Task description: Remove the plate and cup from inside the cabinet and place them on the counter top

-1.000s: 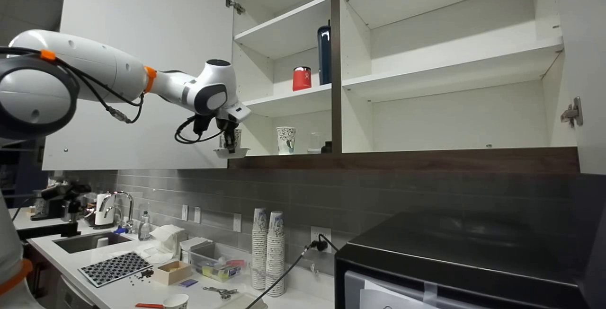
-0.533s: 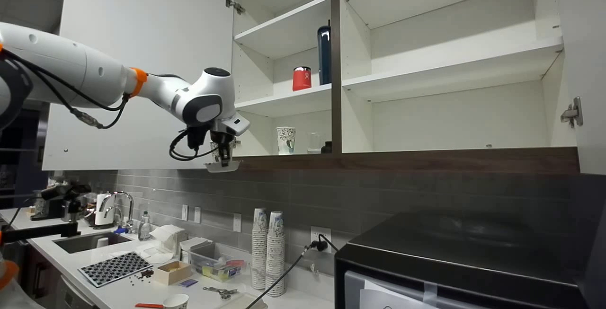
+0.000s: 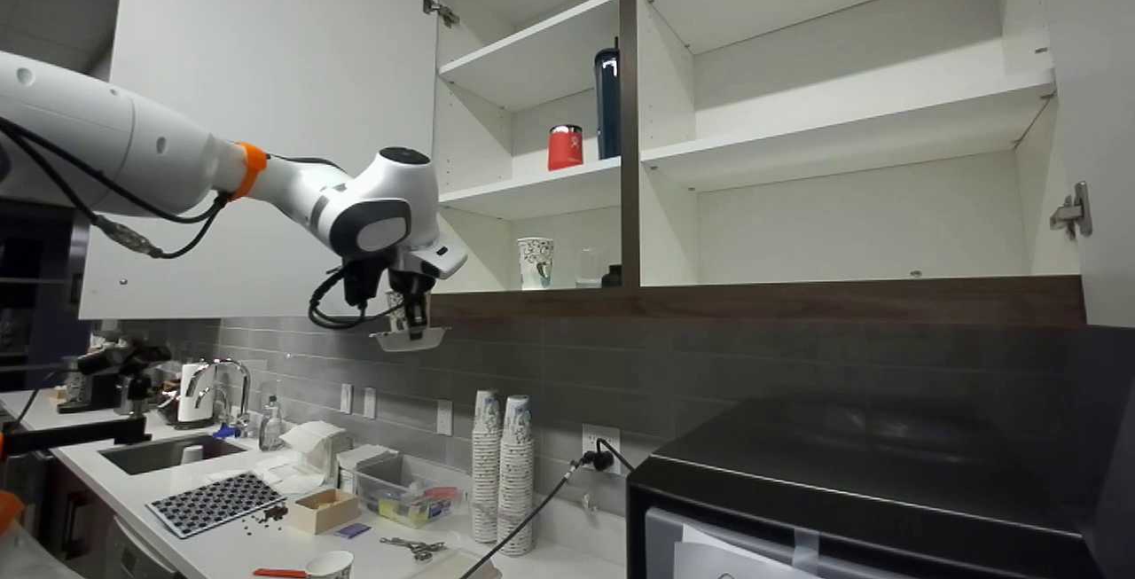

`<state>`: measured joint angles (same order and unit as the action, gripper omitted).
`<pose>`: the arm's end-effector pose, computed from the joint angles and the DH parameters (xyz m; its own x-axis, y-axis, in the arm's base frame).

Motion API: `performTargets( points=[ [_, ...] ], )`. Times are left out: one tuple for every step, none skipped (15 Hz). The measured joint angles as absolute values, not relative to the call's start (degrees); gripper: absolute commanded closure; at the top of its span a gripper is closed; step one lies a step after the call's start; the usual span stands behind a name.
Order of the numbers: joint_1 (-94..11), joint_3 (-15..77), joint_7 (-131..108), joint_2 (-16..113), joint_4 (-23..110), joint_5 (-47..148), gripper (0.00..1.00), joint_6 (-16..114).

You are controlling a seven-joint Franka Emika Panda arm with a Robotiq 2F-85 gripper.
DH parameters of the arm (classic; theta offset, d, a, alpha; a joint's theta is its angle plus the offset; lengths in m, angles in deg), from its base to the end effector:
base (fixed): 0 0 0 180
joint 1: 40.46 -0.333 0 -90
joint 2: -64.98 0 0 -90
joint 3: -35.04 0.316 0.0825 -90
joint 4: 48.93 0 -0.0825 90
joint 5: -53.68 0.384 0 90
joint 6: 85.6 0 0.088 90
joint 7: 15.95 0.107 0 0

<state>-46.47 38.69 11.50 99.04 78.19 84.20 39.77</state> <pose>0.4015 0.0945 0.6633 0.8271 -0.5282 0.1921 -0.3048 -0.7087 -0.6363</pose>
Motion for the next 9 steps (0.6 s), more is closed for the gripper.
performTargets(
  points=[
    [-46.5,38.7,11.5,99.2,78.3,84.2,0.96,39.8],
    [-46.5,38.7,11.5,99.2,78.3,84.2,0.96,39.8],
    [-46.5,38.7,11.5,99.3,78.4,84.2,0.99,39.8],
    [-46.5,38.7,11.5,99.3,78.4,84.2,0.99,39.8],
    [-46.3,38.8,11.6,99.3,78.4,84.2,0.99,39.8],
    [-45.8,39.1,12.2,99.0,78.5,83.8,0.99,39.9],
    [-44.8,39.5,12.9,98.3,78.6,83.3,0.99,39.9],
    [-43.7,39.9,13.6,97.4,78.8,82.7,0.99,40.2],
    [-42.7,40.1,13.9,96.0,79.2,82.5,0.99,40.6]
  ],
)
